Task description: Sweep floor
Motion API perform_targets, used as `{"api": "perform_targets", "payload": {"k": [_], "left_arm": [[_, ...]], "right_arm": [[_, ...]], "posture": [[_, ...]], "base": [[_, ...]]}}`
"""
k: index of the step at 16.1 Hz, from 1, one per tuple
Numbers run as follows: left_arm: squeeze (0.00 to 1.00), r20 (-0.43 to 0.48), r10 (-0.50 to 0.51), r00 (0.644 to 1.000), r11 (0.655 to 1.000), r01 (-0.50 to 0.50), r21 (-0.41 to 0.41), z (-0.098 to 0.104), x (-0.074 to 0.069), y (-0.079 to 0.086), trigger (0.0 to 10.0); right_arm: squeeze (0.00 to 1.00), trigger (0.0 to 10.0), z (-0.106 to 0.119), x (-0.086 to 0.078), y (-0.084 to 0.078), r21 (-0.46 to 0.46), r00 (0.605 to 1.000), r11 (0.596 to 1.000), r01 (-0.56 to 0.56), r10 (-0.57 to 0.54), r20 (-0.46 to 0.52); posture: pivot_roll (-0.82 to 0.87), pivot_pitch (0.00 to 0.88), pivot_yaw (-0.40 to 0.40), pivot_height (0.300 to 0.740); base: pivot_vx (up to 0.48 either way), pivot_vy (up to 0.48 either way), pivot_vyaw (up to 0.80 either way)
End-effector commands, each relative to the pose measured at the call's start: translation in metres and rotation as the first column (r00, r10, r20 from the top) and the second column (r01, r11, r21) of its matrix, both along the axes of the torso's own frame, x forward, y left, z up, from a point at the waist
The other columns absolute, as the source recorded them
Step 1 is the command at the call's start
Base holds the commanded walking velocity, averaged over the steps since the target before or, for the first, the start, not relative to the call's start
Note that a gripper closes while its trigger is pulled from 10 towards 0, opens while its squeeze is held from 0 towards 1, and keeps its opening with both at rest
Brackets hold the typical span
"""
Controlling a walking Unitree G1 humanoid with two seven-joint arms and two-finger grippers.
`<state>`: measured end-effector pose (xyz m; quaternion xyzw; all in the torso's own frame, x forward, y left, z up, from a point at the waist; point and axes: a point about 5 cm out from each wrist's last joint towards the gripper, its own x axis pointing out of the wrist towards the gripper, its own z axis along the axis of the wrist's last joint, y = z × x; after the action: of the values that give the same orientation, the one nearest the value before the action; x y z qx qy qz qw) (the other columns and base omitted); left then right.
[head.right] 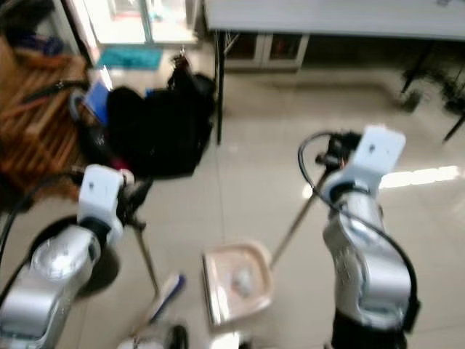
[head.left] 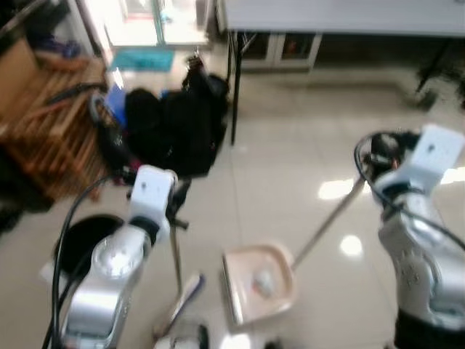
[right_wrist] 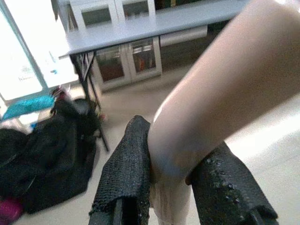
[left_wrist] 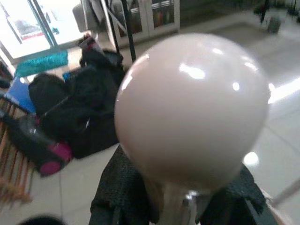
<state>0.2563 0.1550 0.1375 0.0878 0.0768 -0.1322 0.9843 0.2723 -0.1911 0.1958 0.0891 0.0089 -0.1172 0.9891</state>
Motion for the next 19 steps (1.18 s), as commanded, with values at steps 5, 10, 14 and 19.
{"api": "perform_targets", "payload": {"k": [5,10,14,19], "left_arm": [[0.00,0.020,0.027,0.999,1.000,-0.027,0.010,0.007,-0.008,0.002,10.0],[0.00,0.013,0.047,0.999,0.999,-0.048,0.017,0.007,-0.012,0.005,10.0],[0.00,0.019,0.051,0.999,0.999,-0.051,0.020,0.009,-0.012,0.006,10.0],[0.00,0.013,0.060,0.998,0.997,-0.061,0.043,0.006,-0.014,0.012,10.0]], "right_arm": [[0.00,10.0,0.007,-0.002,0.007,0.020,0.999,0.999,-0.043,0.043,0.021],[0.00,10.0,0.006,-0.002,0.008,0.039,0.999,0.998,-0.048,0.048,0.006],[0.00,10.0,0.009,0.001,0.006,0.066,0.999,0.997,-0.043,0.043,0.005],[0.00,10.0,0.029,0.011,0.005,0.045,0.995,0.996,-0.079,0.076,0.061]], "posture": [[-0.04,0.147,-0.044,0.740],[-0.04,0.163,-0.046,0.740],[-0.04,0.162,-0.045,0.740],[-0.03,0.154,-0.041,0.740]], "base": [[0.000,0.000,0.00],[0.000,0.000,0.00],[0.000,0.000,0.00],[0.165,0.000,0.00]]}}
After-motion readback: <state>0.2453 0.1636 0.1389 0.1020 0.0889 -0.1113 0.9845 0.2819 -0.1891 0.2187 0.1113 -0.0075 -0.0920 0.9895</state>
